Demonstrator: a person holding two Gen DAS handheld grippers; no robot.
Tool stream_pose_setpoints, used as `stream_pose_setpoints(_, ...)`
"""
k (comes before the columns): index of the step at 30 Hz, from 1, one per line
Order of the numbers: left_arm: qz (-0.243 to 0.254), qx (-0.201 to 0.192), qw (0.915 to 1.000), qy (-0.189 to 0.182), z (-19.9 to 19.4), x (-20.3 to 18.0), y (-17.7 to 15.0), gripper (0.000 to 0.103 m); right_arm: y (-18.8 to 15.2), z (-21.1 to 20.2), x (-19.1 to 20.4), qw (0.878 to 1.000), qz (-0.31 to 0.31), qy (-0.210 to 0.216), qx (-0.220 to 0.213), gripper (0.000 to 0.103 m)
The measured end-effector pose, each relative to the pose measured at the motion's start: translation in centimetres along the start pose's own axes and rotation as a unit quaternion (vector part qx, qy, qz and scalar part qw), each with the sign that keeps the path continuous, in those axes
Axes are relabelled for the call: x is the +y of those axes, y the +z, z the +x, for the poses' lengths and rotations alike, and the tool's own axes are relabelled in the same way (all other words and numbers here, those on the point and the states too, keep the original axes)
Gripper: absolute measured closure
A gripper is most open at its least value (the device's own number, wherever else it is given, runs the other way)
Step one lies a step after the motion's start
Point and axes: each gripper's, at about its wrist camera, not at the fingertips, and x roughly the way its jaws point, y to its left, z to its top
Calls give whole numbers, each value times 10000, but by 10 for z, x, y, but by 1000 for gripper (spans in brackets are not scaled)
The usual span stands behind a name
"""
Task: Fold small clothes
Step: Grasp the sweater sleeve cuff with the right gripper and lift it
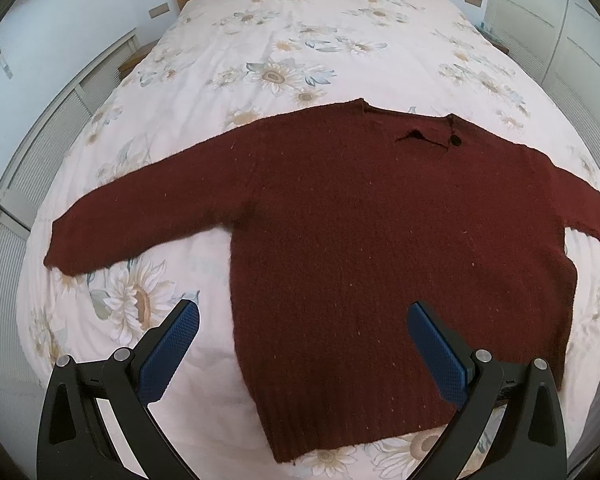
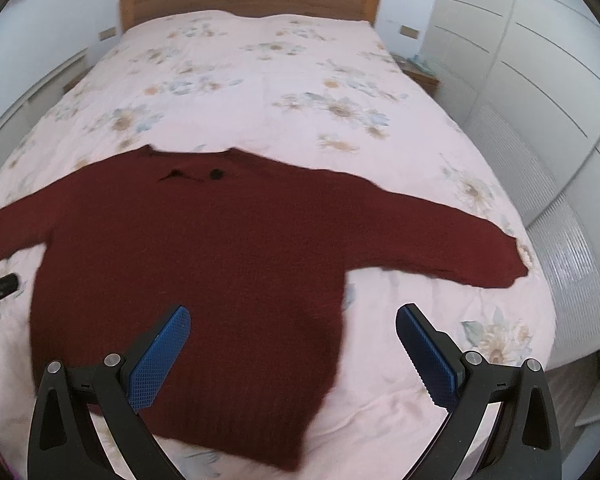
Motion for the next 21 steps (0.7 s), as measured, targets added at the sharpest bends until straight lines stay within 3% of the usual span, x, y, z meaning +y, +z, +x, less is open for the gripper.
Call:
stream_pose_setpoints(10,85,-71,9999,-44,22,-3,28,1,30,67,-144,9928,1083,-479,154,1)
stream_pose_setpoints(16,51,-47,9999,-144,39,-8,45,1,30,134,-246,9756,1953,-828,567,1)
stream_pose_setpoints(21,20,31,9999,-163,53,-12,56,1,12,186,-306,9526,2761,-850,957,1)
